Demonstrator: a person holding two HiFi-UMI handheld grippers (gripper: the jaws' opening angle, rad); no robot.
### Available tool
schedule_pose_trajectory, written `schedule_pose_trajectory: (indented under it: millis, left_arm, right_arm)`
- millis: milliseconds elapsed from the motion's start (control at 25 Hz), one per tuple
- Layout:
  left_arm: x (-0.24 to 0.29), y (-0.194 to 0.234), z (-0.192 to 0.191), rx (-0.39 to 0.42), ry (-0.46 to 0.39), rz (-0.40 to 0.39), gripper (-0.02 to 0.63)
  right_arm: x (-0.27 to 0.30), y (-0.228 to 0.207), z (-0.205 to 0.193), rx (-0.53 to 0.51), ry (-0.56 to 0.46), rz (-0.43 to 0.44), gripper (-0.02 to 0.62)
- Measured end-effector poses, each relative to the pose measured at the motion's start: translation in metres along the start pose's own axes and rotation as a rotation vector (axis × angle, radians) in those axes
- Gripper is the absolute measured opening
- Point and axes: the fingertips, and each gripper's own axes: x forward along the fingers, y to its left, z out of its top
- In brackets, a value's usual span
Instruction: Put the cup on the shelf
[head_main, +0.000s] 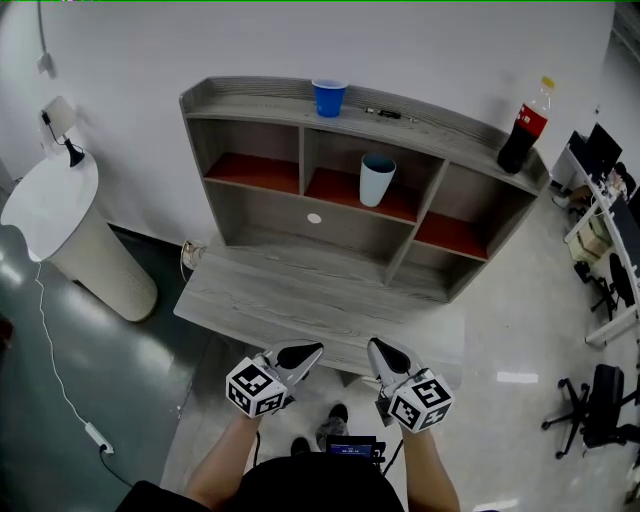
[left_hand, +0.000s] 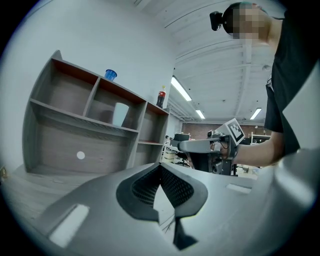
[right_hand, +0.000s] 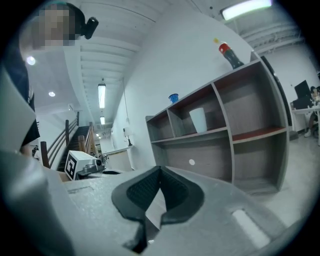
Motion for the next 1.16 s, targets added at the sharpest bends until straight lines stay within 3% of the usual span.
schedule_pose_trajectory:
  millis: [440,1160]
  left_arm:
    - [-0.011,-0.032,-0.017,0.002,0.014,-0.053,0.002]
    - [-0.014,-0.057,-0.027,0.017,0.032,-0.075,0.002]
  right_arm:
    - [-0.038,0.018,-0.018,0.004,-0.008,-0.065,-0.002]
    - [-0.063,0.029,-0.03,0.007,-0.02,-0.071,-0.002]
